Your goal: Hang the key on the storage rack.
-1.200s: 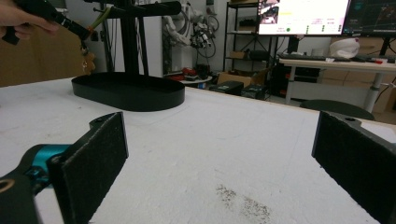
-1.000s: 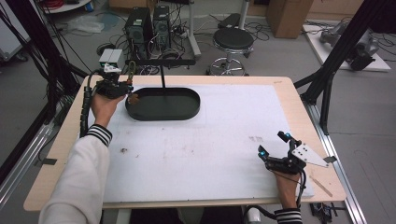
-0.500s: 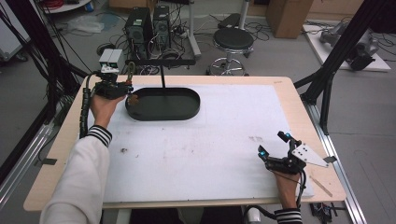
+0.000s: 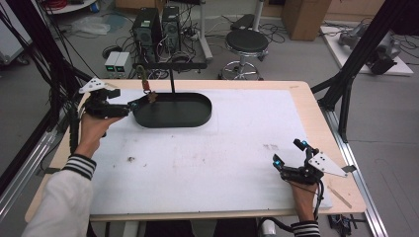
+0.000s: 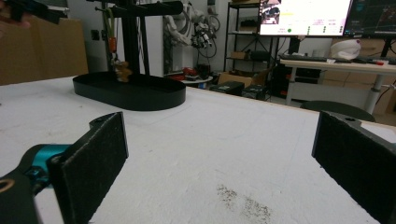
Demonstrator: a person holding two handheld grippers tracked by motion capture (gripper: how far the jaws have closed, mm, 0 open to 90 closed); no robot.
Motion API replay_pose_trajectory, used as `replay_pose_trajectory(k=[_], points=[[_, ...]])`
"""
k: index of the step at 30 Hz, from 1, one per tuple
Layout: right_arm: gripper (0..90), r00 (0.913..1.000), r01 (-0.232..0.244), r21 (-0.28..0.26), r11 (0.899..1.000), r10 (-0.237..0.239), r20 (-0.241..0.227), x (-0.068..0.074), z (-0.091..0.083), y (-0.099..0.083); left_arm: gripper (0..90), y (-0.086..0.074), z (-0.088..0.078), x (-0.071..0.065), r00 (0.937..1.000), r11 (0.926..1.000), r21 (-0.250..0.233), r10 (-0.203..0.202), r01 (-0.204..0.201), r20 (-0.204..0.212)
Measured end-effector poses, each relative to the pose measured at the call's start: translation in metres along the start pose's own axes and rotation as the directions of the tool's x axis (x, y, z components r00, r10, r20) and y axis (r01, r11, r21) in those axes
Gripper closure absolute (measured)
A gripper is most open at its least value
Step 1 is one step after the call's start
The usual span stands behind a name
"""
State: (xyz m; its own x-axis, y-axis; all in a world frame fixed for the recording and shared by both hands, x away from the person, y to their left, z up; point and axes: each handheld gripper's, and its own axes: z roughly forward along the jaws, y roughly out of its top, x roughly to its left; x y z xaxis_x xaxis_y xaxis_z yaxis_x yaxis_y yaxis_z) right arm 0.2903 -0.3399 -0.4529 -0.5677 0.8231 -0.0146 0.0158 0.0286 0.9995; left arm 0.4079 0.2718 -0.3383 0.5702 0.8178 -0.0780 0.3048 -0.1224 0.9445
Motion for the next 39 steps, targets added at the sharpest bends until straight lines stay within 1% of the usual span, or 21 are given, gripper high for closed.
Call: replay_pose_trajectory(k=[2, 4, 6, 8, 10, 13, 14, 16, 19, 20, 22, 24, 26, 28, 30, 32, 34, 35, 37, 38, 39], points=[[2.5, 1.0000, 0.001, 0.002, 1.000, -0.001, 0.000, 0.000, 0.000, 0.000, 1.7, -0.005, -0.012, -0.009, 0.9993, 0.9997, -0.016, 0.021, -0.021, 0.029], [2.5, 1.0000, 0.006, 0.001, 1.000, -0.006, -0.001, 0.001, 0.000, 0.000, 1.7, -0.011, -0.023, -0.017, 0.9975, 0.9991, -0.025, 0.036, -0.034, 0.061], [2.5, 1.0000, 0.007, 0.002, 1.000, -0.007, -0.001, 0.001, 0.000, 0.000, 1.7, -0.022, -0.036, -0.027, 0.9953, 0.9960, -0.059, 0.071, -0.067, 0.065], [2.5, 1.0000, 0.009, 0.001, 1.000, -0.009, 0.002, 0.001, 0.000, 0.000, 1.7, -0.031, -0.044, -0.033, 0.9933, 0.9939, -0.073, 0.088, -0.083, 0.074], [2.5, 1.0000, 0.006, -0.001, 1.000, -0.006, 0.001, 0.001, 0.000, 0.000, 1.7, -0.044, -0.052, -0.037, 0.9911, 0.9928, -0.084, 0.094, -0.086, 0.095], [2.5, 1.0000, 0.008, -0.001, 1.000, -0.008, 0.001, 0.001, 0.000, 0.000, 1.7, -0.060, -0.059, -0.041, 0.9896, 0.9906, -0.107, 0.097, -0.086, 0.106], [2.5, 0.9998, 0.018, -0.004, 1.000, -0.018, 0.004, 0.001, 0.001, 0.000, 1.7, -0.066, -0.061, -0.043, 0.9898, 0.9896, -0.119, 0.095, -0.082, 0.106], [2.5, 0.9999, 0.014, 0.002, 1.000, -0.014, 0.001, 0.002, 0.000, 0.000, 1.7, -0.077, -0.066, -0.046, 0.9903, 0.9880, -0.141, 0.078, -0.062, 0.115], [2.5, 0.9997, 0.023, -0.003, 1.000, -0.023, 0.005, 0.001, 0.001, 0.000, 1.7, -0.091, -0.070, -0.048, 0.9887, 0.9830, -0.173, 0.082, -0.060, 0.125], [2.5, 0.9999, 0.010, 0.004, 1.000, -0.010, 0.002, 0.002, 0.000, 0.000, 1.7, -0.096, -0.071, -0.049, 0.9879, 0.9809, -0.186, 0.082, -0.056, 0.132], [2.5, 0.9999, 0.014, 0.005, 1.000, -0.014, 0.002, 0.002, 0.001, 0.000, 1.7, -0.105, -0.074, -0.050, 0.9871, 0.9797, -0.195, 0.076, -0.048, 0.141], [2.5, 0.9999, 0.014, 0.005, 1.000, -0.014, 0.003, 0.002, 0.001, 0.000, 1.7, -0.114, -0.077, -0.050, 0.9890, 0.9749, -0.219, 0.070, -0.040, 0.131], [2.5, 0.9998, 0.019, 0.002, 1.000, -0.019, 0.003, 0.002, 0.001, 0.000, 1.7, -0.122, -0.080, -0.050, 0.9901, 0.9677, -0.250, 0.067, -0.034, 0.123], [2.5, 0.9998, 0.020, 0.005, 1.000, -0.020, 0.002, 0.002, 0.001, 0.000, 1.7, -0.130, -0.083, -0.050, 0.9912, 0.9559, -0.290, 0.079, -0.045, 0.107], [2.5, 0.9995, 0.030, 0.004, 1.000, -0.030, 0.003, 0.002, 0.001, 0.000, 1.7, -0.136, -0.086, -0.052, 0.9901, 0.9511, -0.304, 0.092, -0.056, 0.106], [2.5, 0.9998, 0.019, 0.009, 1.000, -0.019, 0.001, 0.003, 0.001, 0.000, 1.7, -0.141, -0.086, -0.052, 0.9901, 0.9537, -0.295, 0.095, -0.061, 0.103], [2.5, 0.9996, 0.027, 0.009, 1.000, -0.027, 0.003, 0.003, 0.001, 0.000, 1.7, -0.144, -0.085, -0.053, 0.9902, 0.9550, -0.289, 0.100, -0.068, 0.098], [2.5, 0.9995, 0.030, 0.010, 0.999, -0.030, 0.004, 0.003, 0.002, 0.000, 1.7, -0.147, -0.085, -0.053, 0.9895, 0.9532, -0.294, 0.105, -0.071, 0.099], [2.5, 0.9993, 0.037, 0.011, 0.999, -0.037, 0.005, 0.003, 0.002, 0.000, 1.7, -0.153, -0.083, -0.052, 0.9911, 0.9585, -0.277, 0.096, -0.066, 0.093], [2.6, 0.9992, 0.040, 0.011, 0.999, -0.040, 0.005, 0.003, 0.002, 0.000, 1.7, -0.153, -0.085, -0.051, 0.9908, 0.9519, -0.299, 0.098, -0.066, 0.093], [2.5, 0.9993, 0.037, 0.012, 0.999, -0.037, 0.005, 0.003, 0.002, 0.000, 1.7, -0.155, -0.086, -0.051, 0.9917, 0.9490, -0.309, 0.094, -0.063, 0.088]])
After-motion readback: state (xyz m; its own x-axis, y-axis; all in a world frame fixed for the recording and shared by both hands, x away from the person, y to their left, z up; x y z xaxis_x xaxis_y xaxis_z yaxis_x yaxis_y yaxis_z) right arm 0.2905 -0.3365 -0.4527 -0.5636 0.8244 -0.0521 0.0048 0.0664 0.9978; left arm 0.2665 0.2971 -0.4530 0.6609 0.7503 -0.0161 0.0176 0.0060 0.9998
